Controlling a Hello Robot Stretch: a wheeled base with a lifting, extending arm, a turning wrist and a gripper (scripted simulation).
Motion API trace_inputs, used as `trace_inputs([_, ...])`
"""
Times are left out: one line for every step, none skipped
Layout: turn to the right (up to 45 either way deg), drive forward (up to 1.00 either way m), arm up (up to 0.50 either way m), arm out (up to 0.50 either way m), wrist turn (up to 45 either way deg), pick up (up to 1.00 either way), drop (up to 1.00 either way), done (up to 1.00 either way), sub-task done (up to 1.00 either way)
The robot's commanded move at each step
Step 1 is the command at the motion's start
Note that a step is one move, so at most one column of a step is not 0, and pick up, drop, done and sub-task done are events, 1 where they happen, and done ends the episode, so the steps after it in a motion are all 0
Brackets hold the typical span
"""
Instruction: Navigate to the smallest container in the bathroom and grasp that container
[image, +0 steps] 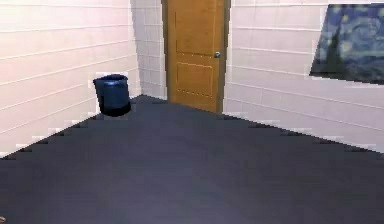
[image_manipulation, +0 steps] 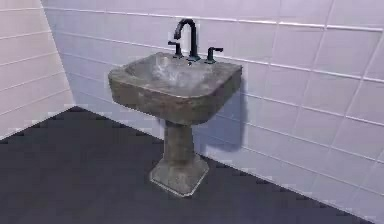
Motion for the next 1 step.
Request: trace_inputs([-21.0,0.0,0.0,0.0,0.0,0.0,0.0,0.0,0.0])
